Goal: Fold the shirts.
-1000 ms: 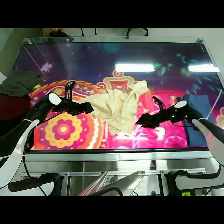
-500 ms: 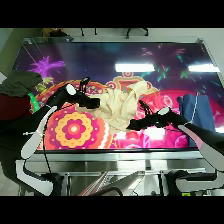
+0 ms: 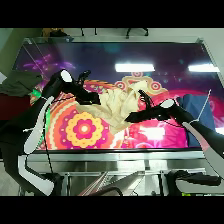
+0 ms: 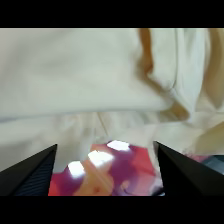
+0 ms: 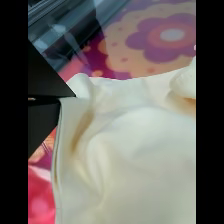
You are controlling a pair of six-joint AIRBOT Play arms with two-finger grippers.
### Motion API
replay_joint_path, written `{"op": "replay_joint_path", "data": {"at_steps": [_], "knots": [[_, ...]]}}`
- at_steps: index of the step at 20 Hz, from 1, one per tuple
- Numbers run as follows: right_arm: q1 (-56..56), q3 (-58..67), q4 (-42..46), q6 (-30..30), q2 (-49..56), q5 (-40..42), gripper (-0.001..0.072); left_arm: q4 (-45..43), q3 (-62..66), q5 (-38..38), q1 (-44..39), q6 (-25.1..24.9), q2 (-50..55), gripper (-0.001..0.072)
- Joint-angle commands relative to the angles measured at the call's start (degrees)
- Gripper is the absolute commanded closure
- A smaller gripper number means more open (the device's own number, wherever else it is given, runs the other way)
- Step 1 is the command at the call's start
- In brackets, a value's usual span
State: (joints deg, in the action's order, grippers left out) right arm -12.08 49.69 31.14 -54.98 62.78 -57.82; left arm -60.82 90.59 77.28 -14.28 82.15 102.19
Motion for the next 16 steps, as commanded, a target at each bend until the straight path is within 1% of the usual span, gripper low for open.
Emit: {"op": "replay_joint_path", "data": {"at_steps": [1, 4, 6, 8, 10, 11, 12, 13, 14, 16], "knots": [[0.0, 0.3, 1.8, -1.2, -0.4, -0.7, 0.0694, -1.0, -3.8, 7.3, 2.0, 4.0, 0.1, 0.0005], [0.0, 0.3, 1.9, -1.2, 0.0, -0.7, 0.0694, 0.5, -9.7, 2.0, 2.4, 4.1, 0.1, 0.0005], [0.0, 0.3, 1.9, -1.2, 0.3, -0.4, 0.0694, 4.0, -12.4, -5.0, 2.2, 3.8, 0.1, 0.0006], [0.0, 0.3, 1.9, -1.2, 0.7, -0.5, 0.0694, 5.2, -12.7, -11.5, 1.2, 3.8, 0.5, 0.0006], [0.0, 0.3, 1.9, -1.2, 0.8, -0.5, 0.0694, 5.4, -10.1, -13.4, 0.3, 4.0, 2.2, 0.0008], [0.0, 0.3, 1.9, -1.2, 0.8, -0.7, 0.0695, 5.3, -8.5, -13.4, -0.3, 4.3, 3.1, 0.0140], [0.0, 0.3, 1.9, -1.2, 0.8, -0.8, 0.0694, 5.3, -6.6, -13.4, -0.3, 4.3, 3.8, 0.0398], [0.0, 0.3, 1.8, -1.2, 0.7, -1.1, 0.0695, 5.4, -5.2, -13.2, -0.3, 4.3, 4.0, 0.0640], [0.1, 0.4, 1.9, -1.2, 0.3, -1.5, 0.0694, 5.3, -3.8, -12.7, -0.3, 4.2, 3.7, 0.0697], [1.4, 1.2, 1.9, -1.2, -1.6, -3.3, 0.0695, 5.3, -1.4, -10.8, -0.3, 3.2, 1.4, 0.0699]]}}
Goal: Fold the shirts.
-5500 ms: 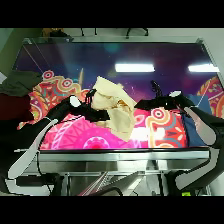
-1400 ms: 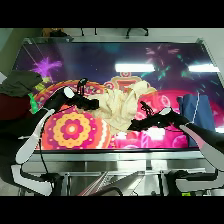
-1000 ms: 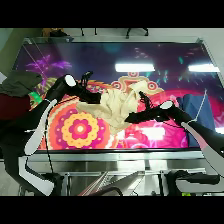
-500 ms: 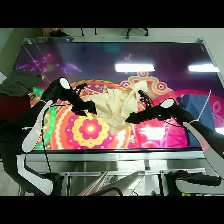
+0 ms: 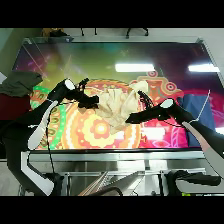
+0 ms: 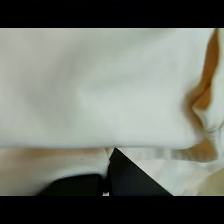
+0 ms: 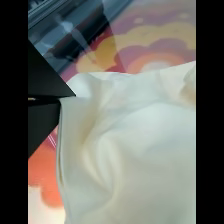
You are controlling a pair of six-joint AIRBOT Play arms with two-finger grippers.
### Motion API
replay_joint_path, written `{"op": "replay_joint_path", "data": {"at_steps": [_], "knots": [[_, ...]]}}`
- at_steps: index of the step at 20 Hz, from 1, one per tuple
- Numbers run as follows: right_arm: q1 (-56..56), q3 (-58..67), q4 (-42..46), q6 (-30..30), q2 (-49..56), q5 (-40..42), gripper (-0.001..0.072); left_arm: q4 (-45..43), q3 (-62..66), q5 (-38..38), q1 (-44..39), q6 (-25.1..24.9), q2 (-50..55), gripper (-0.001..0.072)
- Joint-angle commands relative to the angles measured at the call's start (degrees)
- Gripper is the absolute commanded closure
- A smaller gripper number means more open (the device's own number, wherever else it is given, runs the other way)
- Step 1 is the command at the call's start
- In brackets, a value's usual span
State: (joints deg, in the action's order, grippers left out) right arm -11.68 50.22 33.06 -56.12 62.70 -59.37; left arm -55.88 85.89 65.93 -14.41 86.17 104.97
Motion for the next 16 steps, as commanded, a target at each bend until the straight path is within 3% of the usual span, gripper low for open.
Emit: {"op": "replay_joint_path", "data": {"at_steps": [1, 4, 7, 9, 11, 13, 16], "knots": [[2.9, 2.5, -0.2, 0.0, -2.9, -3.7, 0.0694, 0.5, 4.7, 1.4, -0.2, -1.1, -3.4, 0.0699], [11.9, 15.5, -8.6, 2.8, -7.5, -12.1, 0.0695, 3.7, 10.9, 4.1, -0.2, -2.1, -12.8, 0.0699], [24.8, 42.6, -19.6, 3.7, -8.7, -18.8, 0.0696, 14.6, 22.8, 2.0, 2.3, -2.2, -23.6, 0.0699], [32.7, 62.4, -21.2, 2.3, -8.0, -18.4, 0.0696, 22.9, 33.1, -2.0, 5.8, -2.1, -29.8, 0.0698], [38.7, 75.8, -20.7, 2.3, -8.6, -13.8, 0.0697, 24.0, 38.7, -7.8, 8.2, -2.1, -36.7, 0.0698], [42.5, 79.1, -20.7, 2.3, -10.8, -9.0, 0.0696, 21.9, 34.9, -14.3, 10.1, -4.0, -46.3, 0.0697], [44.0, 78.0, -20.5, 1.2, -11.1, -11.2, 0.0696, 15.8, 22.5, -21.7, 13.1, -6.3, -58.0, 0.0698]]}}
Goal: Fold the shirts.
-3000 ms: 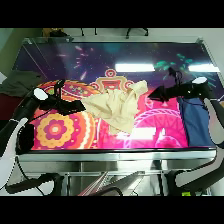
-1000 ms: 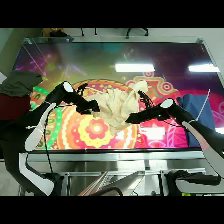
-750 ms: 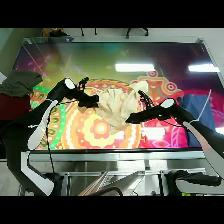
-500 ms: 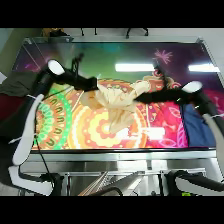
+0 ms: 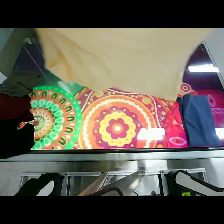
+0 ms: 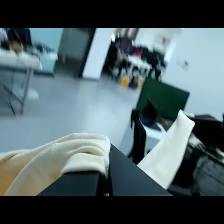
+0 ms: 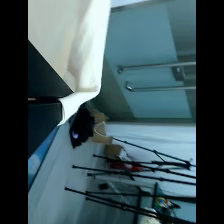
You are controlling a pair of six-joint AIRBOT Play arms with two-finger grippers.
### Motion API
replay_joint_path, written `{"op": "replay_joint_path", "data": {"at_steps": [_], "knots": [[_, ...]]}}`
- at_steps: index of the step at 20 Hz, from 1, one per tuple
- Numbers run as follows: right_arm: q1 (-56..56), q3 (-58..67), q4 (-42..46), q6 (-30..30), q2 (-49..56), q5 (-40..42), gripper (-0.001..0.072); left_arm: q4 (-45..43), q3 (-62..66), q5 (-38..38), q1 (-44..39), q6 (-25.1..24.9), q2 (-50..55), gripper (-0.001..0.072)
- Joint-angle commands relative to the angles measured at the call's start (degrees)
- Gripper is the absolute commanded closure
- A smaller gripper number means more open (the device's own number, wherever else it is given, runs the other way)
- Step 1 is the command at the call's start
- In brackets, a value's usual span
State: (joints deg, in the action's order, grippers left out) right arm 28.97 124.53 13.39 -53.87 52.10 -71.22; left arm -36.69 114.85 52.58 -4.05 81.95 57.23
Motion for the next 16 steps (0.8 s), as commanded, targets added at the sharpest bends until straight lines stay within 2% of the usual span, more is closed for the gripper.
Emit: {"op": "replay_joint_path", "data": {"at_steps": [1, 3, 5, 7, 11, 15, 16], "knots": [[3.3, 1.9, -3.1, -1.0, 0.2, -0.1, 0.0697, -4.3, -9.7, -9.0, 3.4, -2.3, -11.9, 0.0697], [2.9, -4.2, -8.3, 0.1, 1.9, -2.0, 0.0697, -4.2, -15.3, -9.3, 3.4, -3.7, -11.1, 0.0697], [-2.7, -12.3, -7.4, 2.6, 4.4, -2.5, 0.0696, -4.2, -17.9, -8.2, 0.2, -5.2, -5.9, 0.0697], [-12.3, -18.4, -0.2, 3.8, 9.1, -1.4, 0.0696, -4.4, -19.2, -8.2, -3.8, -8.8, 1.9, 0.0697], [-23.9, -22.6, 16.6, 3.3, 25.9, 4.8, 0.0696, -6.1, -19.9, -7.3, -5.7, -9.0, 22.3, 0.0697], [-24.0, -22.6, 17.9, 3.0, 41.7, 15.1, 0.0695, -6.1, -14.9, -6.8, -2.8, -11.1, 42.4, 0.0694], [-24.1, -22.6, 17.6, 2.9, 44.5, 16.9, 0.0691, -5.1, -12.1, -4.5, -1.9, -11.0, 46.6, 0.0564]]}}
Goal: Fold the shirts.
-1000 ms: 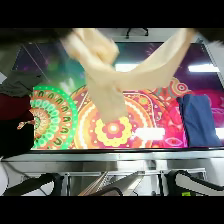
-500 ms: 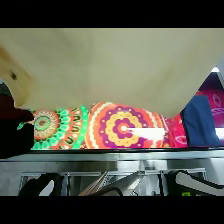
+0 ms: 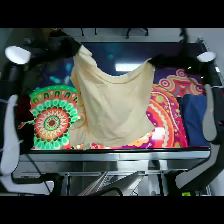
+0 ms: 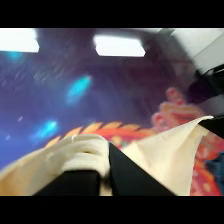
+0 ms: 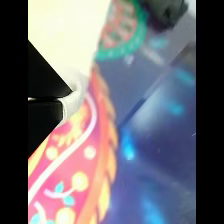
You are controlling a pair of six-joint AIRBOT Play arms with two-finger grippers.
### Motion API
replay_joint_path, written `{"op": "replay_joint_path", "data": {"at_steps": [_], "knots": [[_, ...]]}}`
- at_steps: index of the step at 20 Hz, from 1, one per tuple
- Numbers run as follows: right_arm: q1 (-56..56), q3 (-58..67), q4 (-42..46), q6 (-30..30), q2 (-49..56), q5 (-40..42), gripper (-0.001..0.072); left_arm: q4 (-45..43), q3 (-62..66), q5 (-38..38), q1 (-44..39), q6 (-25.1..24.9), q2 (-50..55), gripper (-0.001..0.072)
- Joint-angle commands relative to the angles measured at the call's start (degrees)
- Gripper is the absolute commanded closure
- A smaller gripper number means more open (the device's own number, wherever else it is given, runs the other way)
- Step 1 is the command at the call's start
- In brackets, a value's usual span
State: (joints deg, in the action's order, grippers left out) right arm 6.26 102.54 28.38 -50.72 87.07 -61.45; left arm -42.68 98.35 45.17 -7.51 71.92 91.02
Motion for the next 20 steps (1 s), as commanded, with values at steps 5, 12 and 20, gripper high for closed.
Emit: {"op": "replay_joint_path", "data": {"at_steps": [5, 12, 20], "knots": [[0.9, -0.6, 5.4, -0.4, 9.1, 2.7, 0.0360, 0.0, 17.3, 20.4, 7.7, 0.6, 19.5, 0.0005], [12.5, -9.2, 13.1, -10.1, 0.7, -23.8, 0.0466, -7.2, 3.5, 46.0, 15.6, -0.3, 12.3, 0.0105], [14.5, -45.5, 20.3, -6.2, -12.3, -16.9, 0.0299, -8.9, -23.6, 39.7, 14.7, -6.6, 1.2, 0.0106]]}}
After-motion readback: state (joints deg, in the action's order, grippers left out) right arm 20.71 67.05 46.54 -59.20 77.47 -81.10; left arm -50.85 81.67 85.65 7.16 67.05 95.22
